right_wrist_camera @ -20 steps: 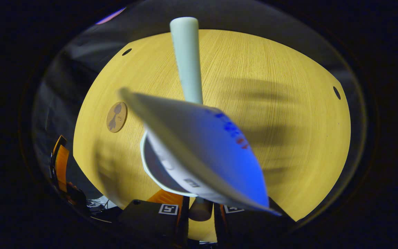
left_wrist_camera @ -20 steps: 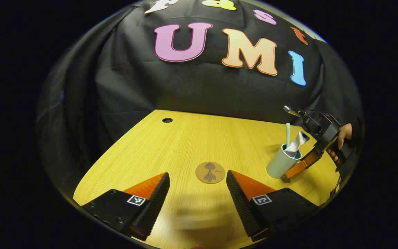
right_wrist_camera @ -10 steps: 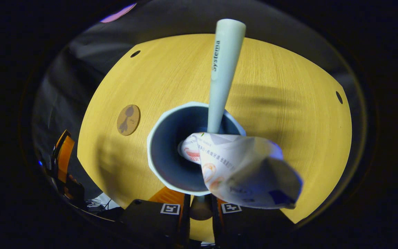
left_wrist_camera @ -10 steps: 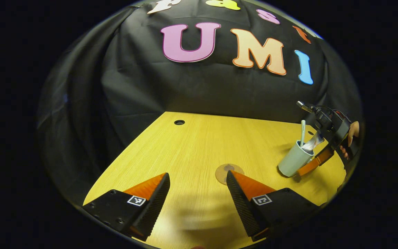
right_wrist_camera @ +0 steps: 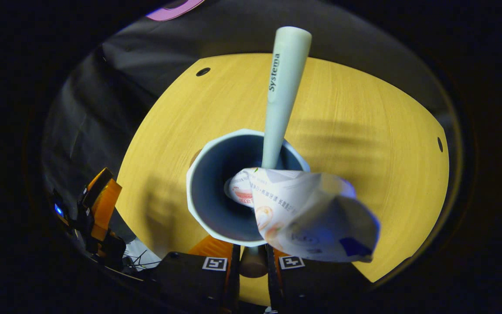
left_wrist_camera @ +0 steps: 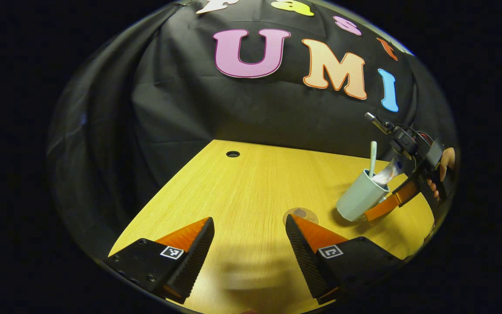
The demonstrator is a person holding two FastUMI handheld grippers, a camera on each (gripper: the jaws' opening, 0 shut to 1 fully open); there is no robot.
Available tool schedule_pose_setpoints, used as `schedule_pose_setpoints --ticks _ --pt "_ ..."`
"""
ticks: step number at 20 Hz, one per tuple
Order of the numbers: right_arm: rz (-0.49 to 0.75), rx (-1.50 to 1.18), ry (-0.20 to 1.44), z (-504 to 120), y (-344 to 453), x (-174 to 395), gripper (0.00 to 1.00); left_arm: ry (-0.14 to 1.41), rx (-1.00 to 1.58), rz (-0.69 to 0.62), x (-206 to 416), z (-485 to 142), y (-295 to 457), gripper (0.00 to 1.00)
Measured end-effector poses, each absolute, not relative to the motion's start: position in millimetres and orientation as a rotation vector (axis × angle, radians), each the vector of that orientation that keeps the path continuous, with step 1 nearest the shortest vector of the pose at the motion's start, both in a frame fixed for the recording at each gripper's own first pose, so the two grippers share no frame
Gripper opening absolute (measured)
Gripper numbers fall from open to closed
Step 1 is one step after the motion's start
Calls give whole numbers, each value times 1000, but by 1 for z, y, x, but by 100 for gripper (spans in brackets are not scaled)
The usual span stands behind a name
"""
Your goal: Put the toothbrush and toothpaste on the desktop into the cup, then pick up the cup and place it on the coaster on the desktop.
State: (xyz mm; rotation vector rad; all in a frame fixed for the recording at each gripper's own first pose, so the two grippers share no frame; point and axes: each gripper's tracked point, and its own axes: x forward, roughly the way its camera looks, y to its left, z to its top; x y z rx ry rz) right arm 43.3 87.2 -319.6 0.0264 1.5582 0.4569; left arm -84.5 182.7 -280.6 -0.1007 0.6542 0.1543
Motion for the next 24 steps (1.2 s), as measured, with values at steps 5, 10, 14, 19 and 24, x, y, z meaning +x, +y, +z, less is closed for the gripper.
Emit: schedule_pose_setpoints --ticks 5,10,14,19,24 --pt "491 14 1558 -324 87 50 29 662 -115 176 -94 -285 210 95" --pt "515 -60 1569 -336 119 46 29 666 -144 205 -99 -289 231 95" --pt "526 -155 1606 -346 124 40 29 657 -156 213 -102 -288 238 95" --pt "527 -205 1574 -338 123 46 31 659 -162 211 -104 -287 236 95" --pt "600 -231 1426 -321 131 59 77 634 -163 197 -94 -276 221 95"
